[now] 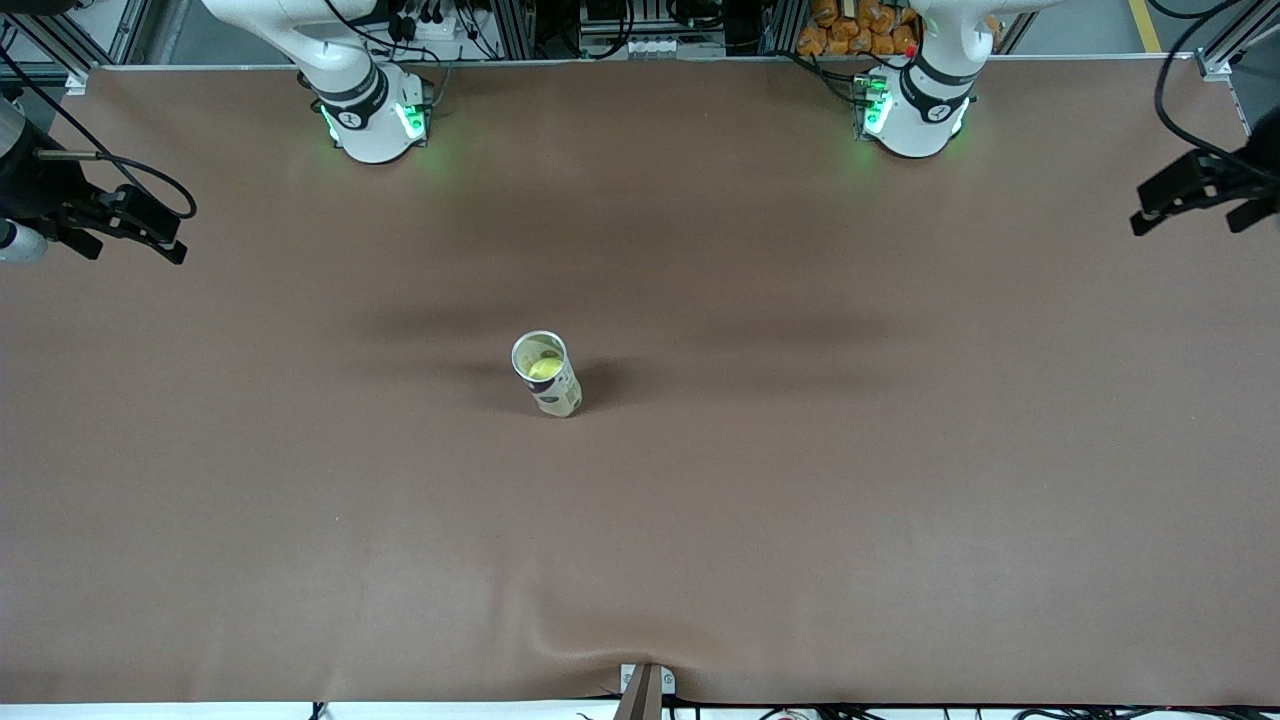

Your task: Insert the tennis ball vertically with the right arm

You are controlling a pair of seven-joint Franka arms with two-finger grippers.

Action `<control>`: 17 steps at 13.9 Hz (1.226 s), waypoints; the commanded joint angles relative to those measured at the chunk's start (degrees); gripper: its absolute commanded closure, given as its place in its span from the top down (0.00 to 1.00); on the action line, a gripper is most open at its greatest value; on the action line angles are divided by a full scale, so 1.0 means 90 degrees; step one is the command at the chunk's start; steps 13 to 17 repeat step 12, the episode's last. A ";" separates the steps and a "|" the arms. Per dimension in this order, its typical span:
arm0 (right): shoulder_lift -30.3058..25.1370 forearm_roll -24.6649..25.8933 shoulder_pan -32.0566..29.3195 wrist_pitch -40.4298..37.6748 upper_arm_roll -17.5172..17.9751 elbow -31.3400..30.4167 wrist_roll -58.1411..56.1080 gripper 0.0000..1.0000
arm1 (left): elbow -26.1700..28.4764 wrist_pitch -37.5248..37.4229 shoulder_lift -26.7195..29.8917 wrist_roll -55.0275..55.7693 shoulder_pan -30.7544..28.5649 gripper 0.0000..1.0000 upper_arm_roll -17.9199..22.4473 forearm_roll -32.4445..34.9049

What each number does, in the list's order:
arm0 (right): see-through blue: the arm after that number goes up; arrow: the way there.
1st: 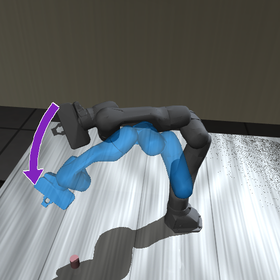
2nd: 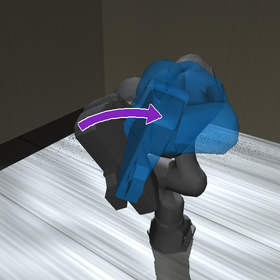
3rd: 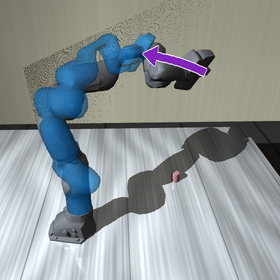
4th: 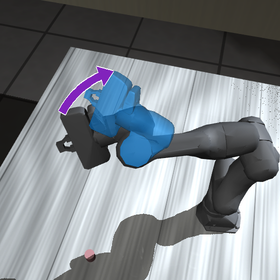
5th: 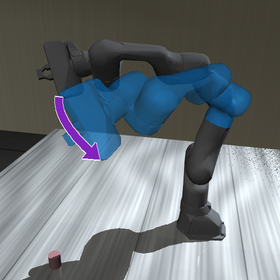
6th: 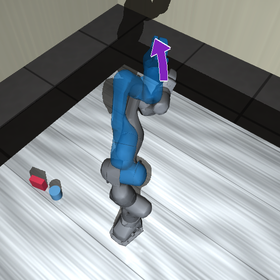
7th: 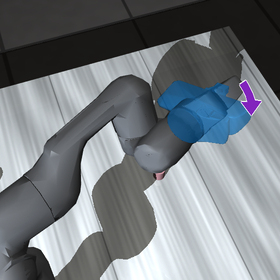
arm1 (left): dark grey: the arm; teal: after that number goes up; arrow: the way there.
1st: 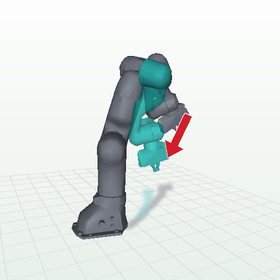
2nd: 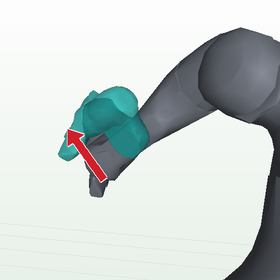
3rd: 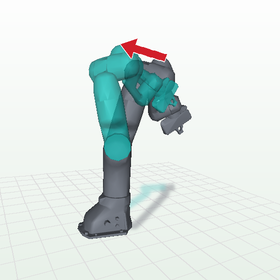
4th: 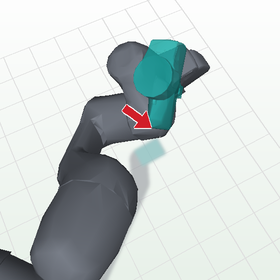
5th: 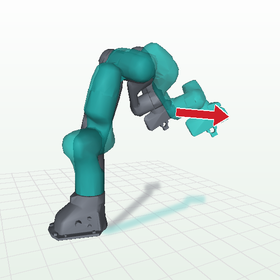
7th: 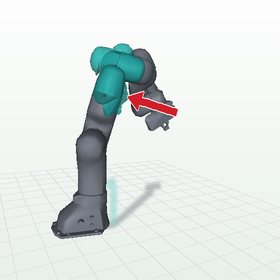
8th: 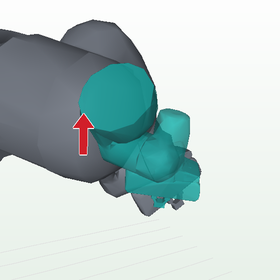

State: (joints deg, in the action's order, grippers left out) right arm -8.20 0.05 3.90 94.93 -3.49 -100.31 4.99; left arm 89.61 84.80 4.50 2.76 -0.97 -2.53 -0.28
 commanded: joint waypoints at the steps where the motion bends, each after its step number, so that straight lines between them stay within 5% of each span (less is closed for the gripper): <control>1: -0.0133 0.0092 -0.0111 0.0047 0.0095 -0.0124 0.0002 1.00 | 0.0657 0.0148 0.0563 0.0113 0.0508 1.00 0.0437 0.0021; 17: -0.0133 0.0092 -0.0111 0.0047 0.0095 -0.0124 0.0002 1.00 | 0.0346 0.0089 0.0359 0.0543 0.0489 1.00 0.0320 0.0041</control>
